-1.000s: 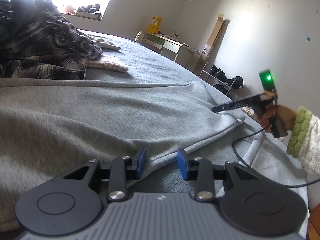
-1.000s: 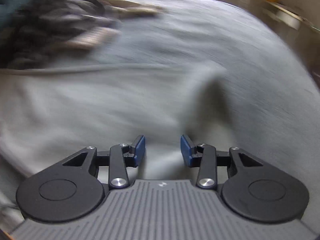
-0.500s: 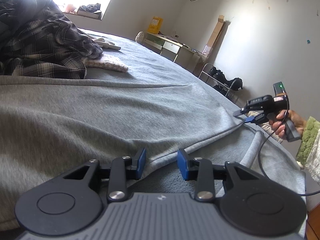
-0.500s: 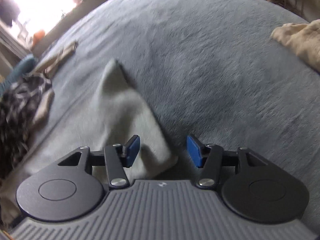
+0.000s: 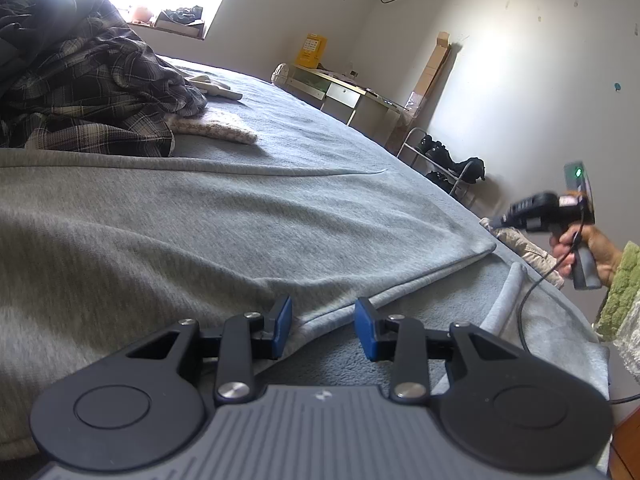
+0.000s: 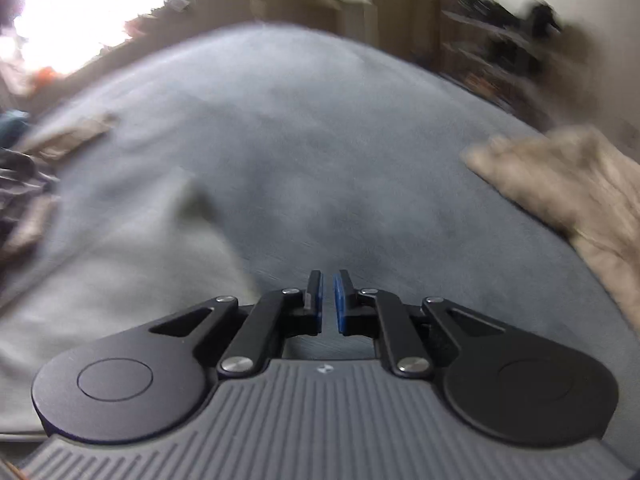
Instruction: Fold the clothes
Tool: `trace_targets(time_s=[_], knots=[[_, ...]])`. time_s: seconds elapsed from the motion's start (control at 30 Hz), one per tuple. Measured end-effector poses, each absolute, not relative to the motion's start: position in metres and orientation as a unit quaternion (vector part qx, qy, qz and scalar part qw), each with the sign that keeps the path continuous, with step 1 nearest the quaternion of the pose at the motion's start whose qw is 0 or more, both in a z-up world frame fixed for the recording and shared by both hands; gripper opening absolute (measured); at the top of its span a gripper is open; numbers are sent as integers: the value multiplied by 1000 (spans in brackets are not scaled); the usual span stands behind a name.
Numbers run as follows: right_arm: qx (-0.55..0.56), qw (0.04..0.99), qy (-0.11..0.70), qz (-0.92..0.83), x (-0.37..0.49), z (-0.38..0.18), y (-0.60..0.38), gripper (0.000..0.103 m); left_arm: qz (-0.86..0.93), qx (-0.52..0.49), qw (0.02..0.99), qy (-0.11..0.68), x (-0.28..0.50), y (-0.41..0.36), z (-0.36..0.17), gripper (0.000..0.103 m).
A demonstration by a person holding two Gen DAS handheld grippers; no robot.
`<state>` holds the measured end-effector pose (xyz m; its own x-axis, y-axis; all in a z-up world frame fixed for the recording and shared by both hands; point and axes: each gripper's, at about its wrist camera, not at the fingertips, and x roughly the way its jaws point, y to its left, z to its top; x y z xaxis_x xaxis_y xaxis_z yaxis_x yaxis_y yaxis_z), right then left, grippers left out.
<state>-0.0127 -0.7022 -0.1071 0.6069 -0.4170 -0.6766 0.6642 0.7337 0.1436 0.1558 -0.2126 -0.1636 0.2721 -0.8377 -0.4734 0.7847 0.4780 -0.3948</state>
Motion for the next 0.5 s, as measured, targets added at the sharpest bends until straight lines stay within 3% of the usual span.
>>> trace_targets(time_s=[0.2,0.3,0.4,0.5], knots=[[111,915,354,-159,52,-112,-640,9,-510,-42,796,323,155,-212,-164,37],[110,895,389,-187,76,-132,-665,8,-510,-43,796,323,155,-212,-164,37],[168,871,386,-255,71,-138,-711,0,-512,-45,795,322,155,-211,-164,38],[178,865,353,-308,68,-120,-727,7,-513,-46,794,322,156,-211,-164,38]])
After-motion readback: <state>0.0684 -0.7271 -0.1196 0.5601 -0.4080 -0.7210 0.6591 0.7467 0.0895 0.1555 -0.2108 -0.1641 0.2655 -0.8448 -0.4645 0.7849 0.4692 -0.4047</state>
